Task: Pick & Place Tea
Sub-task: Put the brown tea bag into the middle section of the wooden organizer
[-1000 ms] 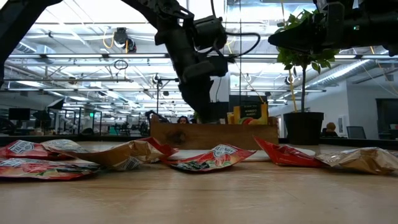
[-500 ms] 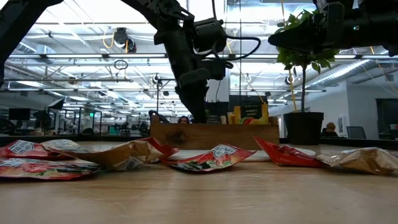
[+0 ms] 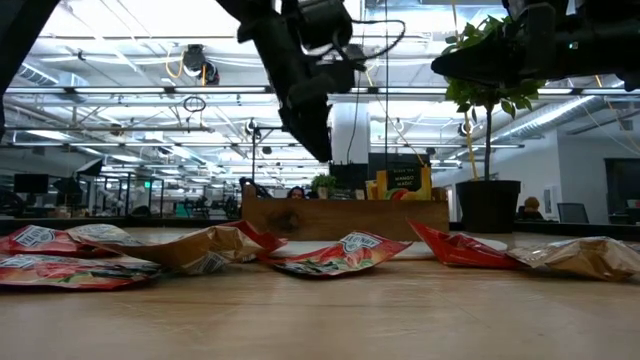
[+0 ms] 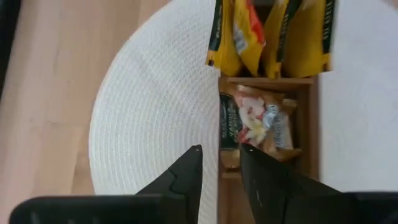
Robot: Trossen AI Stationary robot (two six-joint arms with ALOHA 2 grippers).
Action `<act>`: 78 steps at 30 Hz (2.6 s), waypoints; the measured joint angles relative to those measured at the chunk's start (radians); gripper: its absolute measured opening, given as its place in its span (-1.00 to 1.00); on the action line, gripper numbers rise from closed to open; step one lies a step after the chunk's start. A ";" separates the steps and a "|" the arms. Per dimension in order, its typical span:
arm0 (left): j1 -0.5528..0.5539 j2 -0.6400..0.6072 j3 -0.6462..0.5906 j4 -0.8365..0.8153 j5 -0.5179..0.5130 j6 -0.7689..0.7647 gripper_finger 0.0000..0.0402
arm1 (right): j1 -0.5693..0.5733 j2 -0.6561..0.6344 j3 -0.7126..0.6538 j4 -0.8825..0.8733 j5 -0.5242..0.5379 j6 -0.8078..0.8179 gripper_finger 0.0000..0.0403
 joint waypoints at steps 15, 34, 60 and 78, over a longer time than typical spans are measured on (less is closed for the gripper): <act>0.021 0.083 -0.001 0.043 -0.024 -0.044 -0.22 | 0.000 0.000 0.000 -0.011 -0.127 0.055 -0.33; 0.043 0.138 0.000 0.023 0.196 0.032 0.14 | 0.000 0.000 0.000 -0.020 -0.126 0.048 -0.33; 0.039 0.134 0.000 0.022 0.175 0.081 -0.98 | 0.000 0.000 0.000 -0.019 -0.125 0.048 -0.36; 0.039 0.130 0.000 0.012 0.175 0.021 -0.87 | 0.000 0.000 0.000 -0.019 -0.125 0.054 -0.36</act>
